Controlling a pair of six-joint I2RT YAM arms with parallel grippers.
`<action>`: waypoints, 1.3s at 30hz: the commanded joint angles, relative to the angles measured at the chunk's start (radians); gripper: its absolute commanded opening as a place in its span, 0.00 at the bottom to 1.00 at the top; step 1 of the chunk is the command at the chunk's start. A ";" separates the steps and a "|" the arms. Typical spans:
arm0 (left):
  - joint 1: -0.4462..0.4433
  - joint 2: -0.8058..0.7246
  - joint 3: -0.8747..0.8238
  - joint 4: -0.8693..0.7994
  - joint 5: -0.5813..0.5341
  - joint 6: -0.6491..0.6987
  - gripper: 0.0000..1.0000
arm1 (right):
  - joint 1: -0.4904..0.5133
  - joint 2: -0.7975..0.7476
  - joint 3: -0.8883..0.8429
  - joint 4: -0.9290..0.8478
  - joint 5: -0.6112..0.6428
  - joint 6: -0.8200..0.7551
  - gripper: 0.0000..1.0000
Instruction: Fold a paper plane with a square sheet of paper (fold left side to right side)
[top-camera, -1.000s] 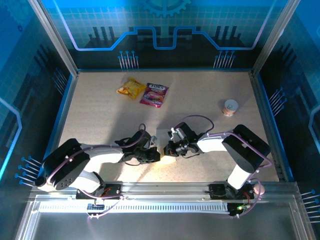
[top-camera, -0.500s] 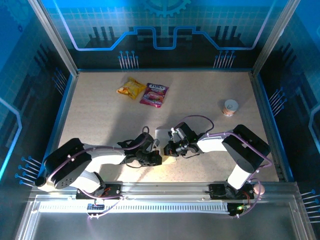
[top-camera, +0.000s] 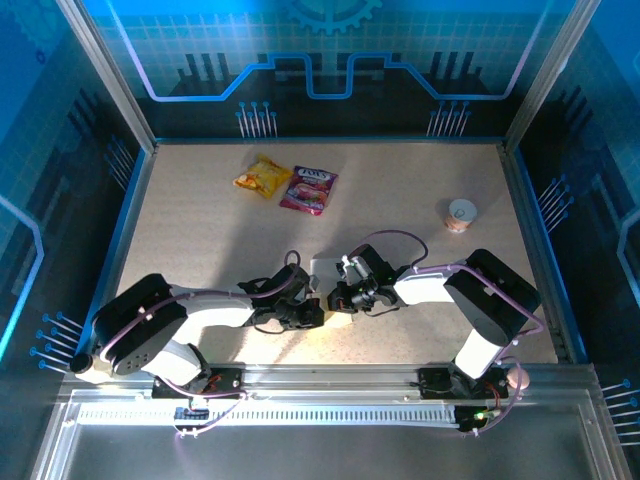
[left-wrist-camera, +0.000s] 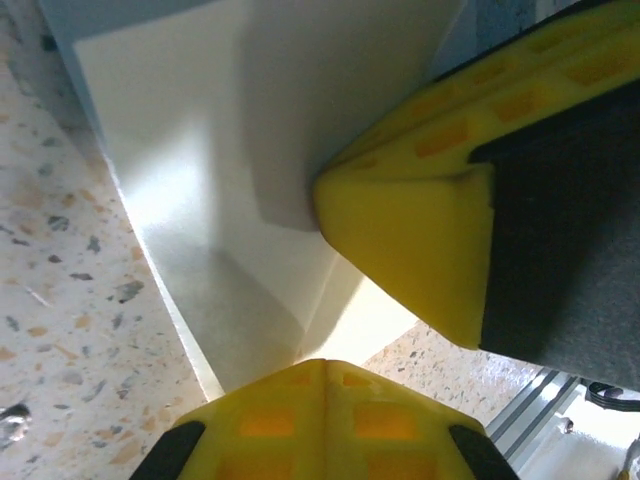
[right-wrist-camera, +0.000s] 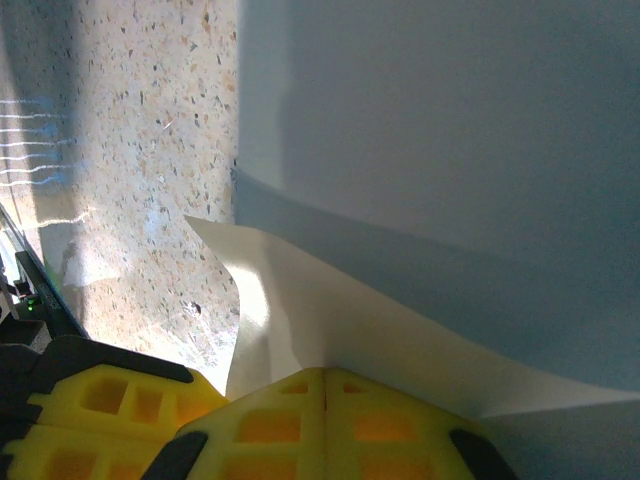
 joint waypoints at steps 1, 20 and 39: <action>-0.005 -0.022 0.007 -0.037 -0.037 0.017 0.01 | 0.025 0.047 -0.021 -0.140 0.045 -0.010 0.00; 0.000 -0.062 -0.020 -0.102 -0.092 0.016 0.01 | 0.025 0.054 -0.012 -0.143 0.042 -0.011 0.00; -0.001 -0.046 -0.037 -0.104 -0.115 0.006 0.00 | 0.025 -0.032 0.023 -0.151 0.025 -0.021 0.00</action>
